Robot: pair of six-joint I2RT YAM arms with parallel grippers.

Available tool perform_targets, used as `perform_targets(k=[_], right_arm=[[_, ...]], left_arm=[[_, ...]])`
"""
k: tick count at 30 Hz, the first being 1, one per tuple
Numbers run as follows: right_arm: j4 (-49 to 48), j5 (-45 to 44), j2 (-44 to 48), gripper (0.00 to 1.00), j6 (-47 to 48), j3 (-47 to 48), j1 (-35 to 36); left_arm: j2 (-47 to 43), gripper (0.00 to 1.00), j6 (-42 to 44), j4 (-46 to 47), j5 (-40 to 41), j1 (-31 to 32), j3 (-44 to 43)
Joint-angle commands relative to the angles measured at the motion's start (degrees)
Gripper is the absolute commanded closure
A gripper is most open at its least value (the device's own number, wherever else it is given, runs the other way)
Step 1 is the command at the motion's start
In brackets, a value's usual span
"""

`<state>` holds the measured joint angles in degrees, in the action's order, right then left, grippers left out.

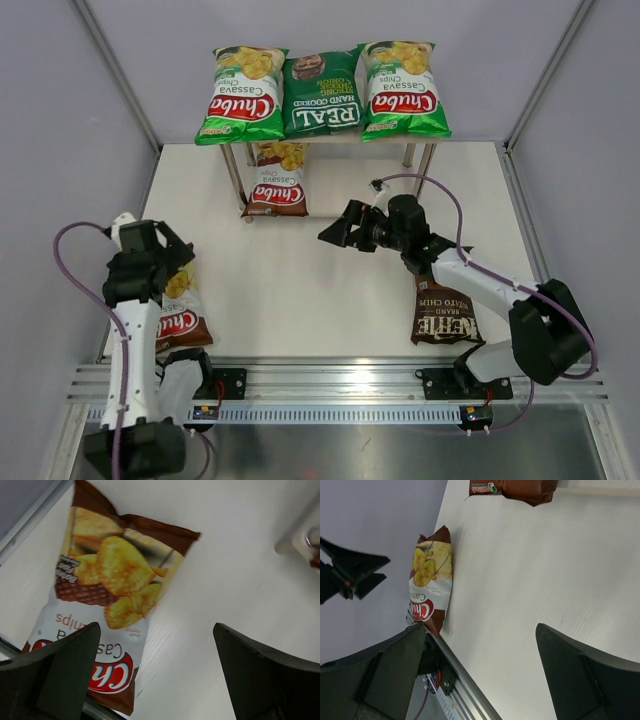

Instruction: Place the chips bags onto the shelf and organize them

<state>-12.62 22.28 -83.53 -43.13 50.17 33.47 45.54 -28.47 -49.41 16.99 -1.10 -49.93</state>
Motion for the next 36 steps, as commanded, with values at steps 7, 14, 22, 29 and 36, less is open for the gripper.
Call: perform_targets(k=[7, 14, 22, 29, 36], right_arm=[[-0.74, 4.52, 12.42, 0.01, 4.02, -9.65, 0.54], [-3.28, 9.70, 14.70, 0.01, 3.76, -11.06, 0.45], [-1.62, 8.13, 20.15, 0.01, 5.25, -12.47, 0.54], [-0.39, 6.28, 17.80, 0.00, 5.69, -10.98, 0.54], [-1.00, 6.11, 14.36, 0.01, 4.29, -9.39, 0.54]], left_arm=[[8.33, 0.01, -2.56, 8.36, -7.06, -33.69, 4.58], [17.65, 0.01, 1.22, 12.49, -12.75, -35.72, 5.98], [15.12, 0.01, -6.68, 15.12, -18.47, -35.46, 15.80], [-4.44, 0.01, -21.79, 20.58, -28.23, -34.67, 31.80], [-21.45, 0.01, -38.76, 19.25, -28.69, -23.79, 37.36]])
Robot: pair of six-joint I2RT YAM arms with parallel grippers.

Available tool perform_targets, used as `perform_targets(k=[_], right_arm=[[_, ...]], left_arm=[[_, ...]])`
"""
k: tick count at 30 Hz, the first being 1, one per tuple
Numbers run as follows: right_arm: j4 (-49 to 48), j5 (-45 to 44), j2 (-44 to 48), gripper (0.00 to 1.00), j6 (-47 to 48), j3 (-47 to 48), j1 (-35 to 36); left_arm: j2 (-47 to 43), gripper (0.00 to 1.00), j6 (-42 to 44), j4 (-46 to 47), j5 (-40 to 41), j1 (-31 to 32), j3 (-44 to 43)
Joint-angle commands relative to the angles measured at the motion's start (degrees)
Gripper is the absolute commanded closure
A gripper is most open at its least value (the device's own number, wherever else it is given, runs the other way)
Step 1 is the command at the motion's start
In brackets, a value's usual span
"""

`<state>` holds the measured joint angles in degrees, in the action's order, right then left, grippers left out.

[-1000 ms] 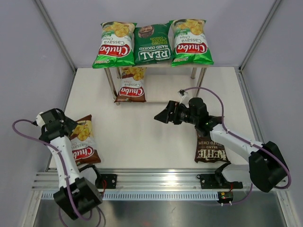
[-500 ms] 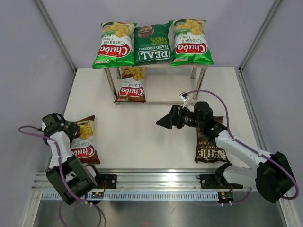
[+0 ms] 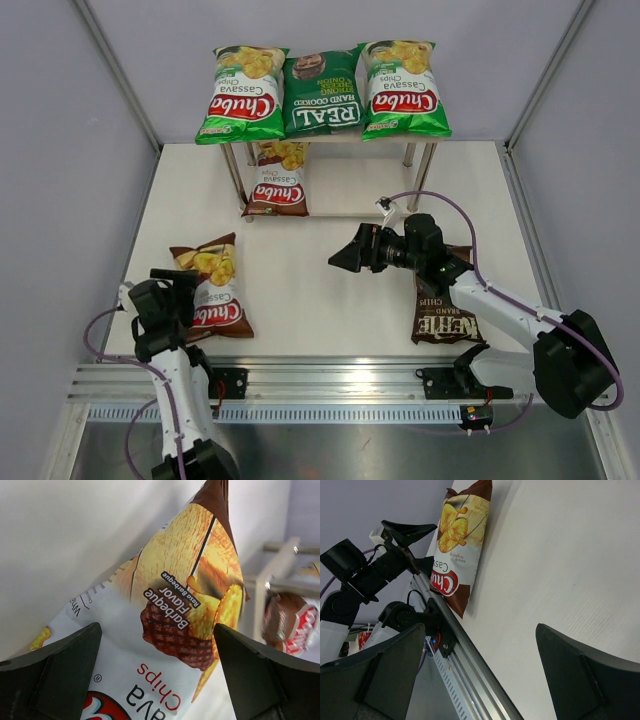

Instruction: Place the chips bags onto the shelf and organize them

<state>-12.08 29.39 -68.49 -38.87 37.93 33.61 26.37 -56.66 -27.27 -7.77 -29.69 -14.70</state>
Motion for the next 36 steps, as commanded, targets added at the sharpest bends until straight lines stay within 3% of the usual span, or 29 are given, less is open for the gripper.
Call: perform_targets(k=[1, 5, 7, 11, 15, 19, 25, 27, 30, 36], right_arm=[[-1.55, -1.08, -0.77, 0.01, -0.06, 3.11, 0.32], [-0.76, -1.61, -0.95, 0.01, -0.24, 3.64, 0.32], [0.47, -2.05, -0.68, 0.00, 0.02, 3.99, 0.41], [3.46, -2.49, 1.07, 0.00, 0.81, 4.87, 0.32], [7.58, -3.28, 2.31, 0.01, 3.18, 5.92, 0.32], [11.02, -1.80, 2.48, 0.01, 5.73, 7.68, 0.23], [15.15, 2.59, 4.59, 0.01, 9.34, 9.44, 0.32], [16.12, 3.65, 5.29, 0.01, 10.48, 9.62, 0.32], [16.03, 5.41, 6.17, 0.00, 11.36, 9.27, 0.32], [14.10, 8.67, 6.79, 0.00, 11.80, 7.69, 0.32]], left_arm=[[-1.94, 0.01, -11.96, -1.75, -3.40, 7.08, 1.96], [10.42, 0.01, -10.67, 3.96, -2.34, 22.08, -2.69], [18.26, 0.01, -8.39, 4.94, -1.55, 26.51, -6.82], [17.15, 0.01, -7.32, 0.91, 2.93, 31.62, -9.47], [11.43, 0.01, -2.76, -4.80, 7.15, 31.71, -13.06], [13.52, 0.01, 9.60, -4.47, 8.22, 31.28, -16.85], [25.47, 0.01, 21.40, 7.12, -2.05, 26.01, -18.35], [29.41, 0.01, 21.77, 10.29, -5.31, 22.32, -17.13], [34.16, 0.01, 20.72, 23.09, -16.63, 18.71, -13.44], [39.63, 0.01, 17.65, 41.55, -22.46, 17.30, -6.23]])
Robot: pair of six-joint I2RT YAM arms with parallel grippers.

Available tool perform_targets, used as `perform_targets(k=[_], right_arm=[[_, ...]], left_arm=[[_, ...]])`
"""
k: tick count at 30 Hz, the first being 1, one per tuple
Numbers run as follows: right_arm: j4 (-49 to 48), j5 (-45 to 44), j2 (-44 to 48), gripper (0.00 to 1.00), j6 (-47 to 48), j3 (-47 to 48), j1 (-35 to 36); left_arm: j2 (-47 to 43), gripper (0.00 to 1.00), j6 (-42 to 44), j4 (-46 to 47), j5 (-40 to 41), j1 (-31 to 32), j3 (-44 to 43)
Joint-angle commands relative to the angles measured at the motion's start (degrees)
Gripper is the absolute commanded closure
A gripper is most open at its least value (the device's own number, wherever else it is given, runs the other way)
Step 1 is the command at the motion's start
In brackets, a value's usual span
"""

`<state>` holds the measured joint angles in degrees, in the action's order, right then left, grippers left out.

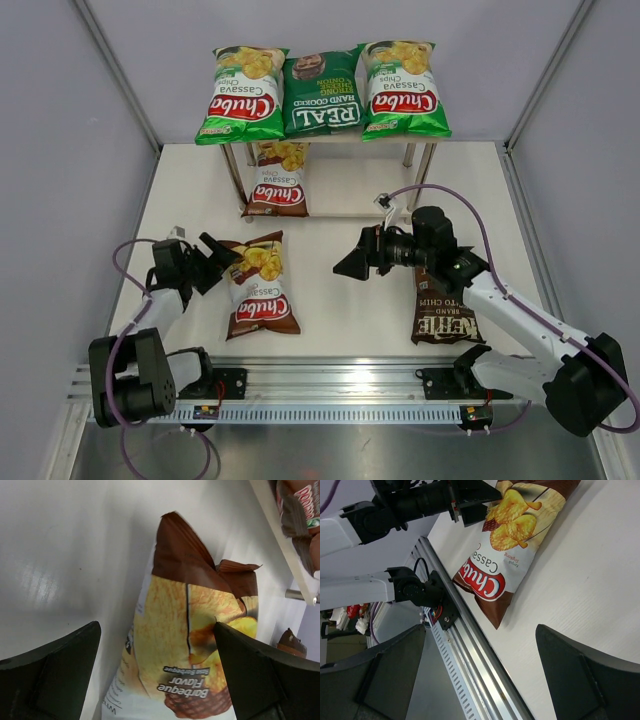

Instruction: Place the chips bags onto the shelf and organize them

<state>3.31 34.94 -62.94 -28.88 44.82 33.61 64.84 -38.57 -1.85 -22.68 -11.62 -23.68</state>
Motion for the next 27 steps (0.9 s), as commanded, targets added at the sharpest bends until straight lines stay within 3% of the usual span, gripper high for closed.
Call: perform_targets(k=[1, 8, 16, 22, 27], right_arm=[[-1.46, 3.21, 0.98, 0.00, 1.81, 0.62, 0.32], [-7.00, 5.49, -1.05, 0.01, -0.29, -0.78, 0.32], [-7.97, 4.96, -1.40, 0.01, -1.52, -1.84, 0.32], [-8.93, 3.56, -0.70, 0.01, -3.45, -3.42, 0.32], [-13.49, 0.84, -1.31, 0.01, -8.37, -8.25, 0.32]], left_arm=[[2.82, 0.01, -0.89, 17.91, -8.60, -1.30, 4.68], [8.64, 0.02, -6.07, 31.46, -11.43, -1.92, 11.63], [2.06, 0.35, -11.70, 39.28, -6.42, -2.01, 19.37], [-12.43, 0.62, -14.69, 29.46, -2.64, -2.01, 19.90], [-26.41, 0.77, -15.75, 9.26, 3.15, -2.01, 16.40]])
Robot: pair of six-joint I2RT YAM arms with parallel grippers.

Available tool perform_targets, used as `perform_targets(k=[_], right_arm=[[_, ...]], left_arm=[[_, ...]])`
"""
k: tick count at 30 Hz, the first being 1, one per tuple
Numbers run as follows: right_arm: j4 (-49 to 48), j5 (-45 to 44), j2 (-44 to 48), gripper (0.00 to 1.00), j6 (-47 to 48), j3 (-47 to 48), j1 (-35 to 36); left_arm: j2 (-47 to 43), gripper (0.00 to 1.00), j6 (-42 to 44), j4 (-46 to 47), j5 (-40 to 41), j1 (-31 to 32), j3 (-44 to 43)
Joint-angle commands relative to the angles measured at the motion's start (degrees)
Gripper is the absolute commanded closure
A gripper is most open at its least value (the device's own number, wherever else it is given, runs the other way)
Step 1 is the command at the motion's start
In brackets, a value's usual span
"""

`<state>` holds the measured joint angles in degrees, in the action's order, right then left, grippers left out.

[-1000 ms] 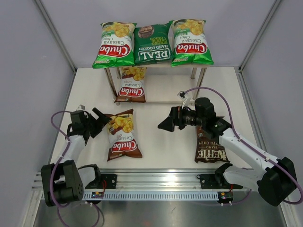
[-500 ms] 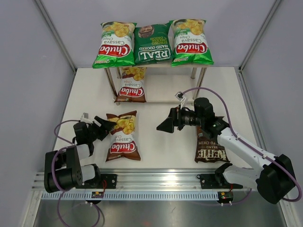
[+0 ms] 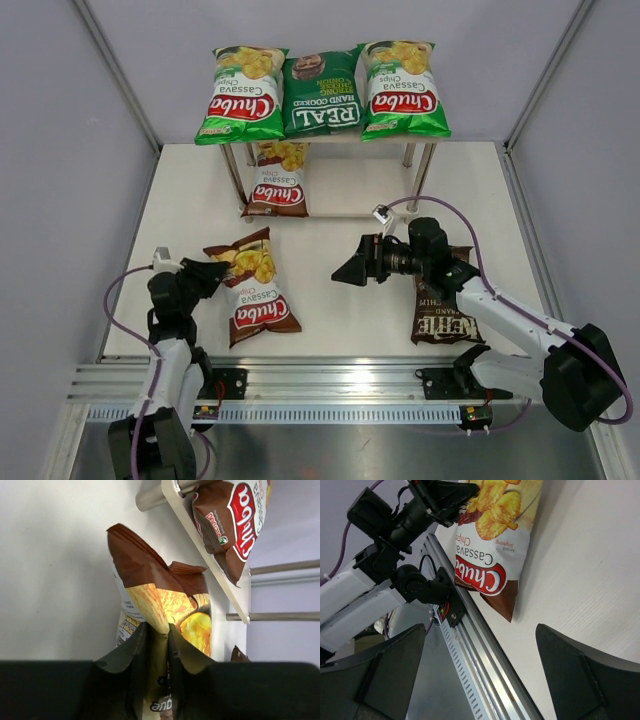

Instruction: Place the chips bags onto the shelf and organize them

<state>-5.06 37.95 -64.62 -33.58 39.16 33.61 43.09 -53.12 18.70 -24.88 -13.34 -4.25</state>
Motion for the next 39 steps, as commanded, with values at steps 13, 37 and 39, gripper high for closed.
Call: perform_targets(k=[13, 37, 39], right_arm=[[-24.02, -4.81, -6.31, 0.00, -15.28, -10.94, 3.74], [-75.52, -15.63, -28.72, 0.01, -25.74, -15.25, 20.09], [-77.72, -15.46, -29.51, 0.00, -26.35, -14.55, 21.75]], left_arm=[[-15.04, 1.00, -11.47, -22.82, -1.13, -0.28, -9.63], [-24.81, 1.00, -39.86, -16.68, -13.44, 1.92, -18.51], [-24.28, 1.00, -41.09, -15.54, -13.61, 2.09, -19.13]])
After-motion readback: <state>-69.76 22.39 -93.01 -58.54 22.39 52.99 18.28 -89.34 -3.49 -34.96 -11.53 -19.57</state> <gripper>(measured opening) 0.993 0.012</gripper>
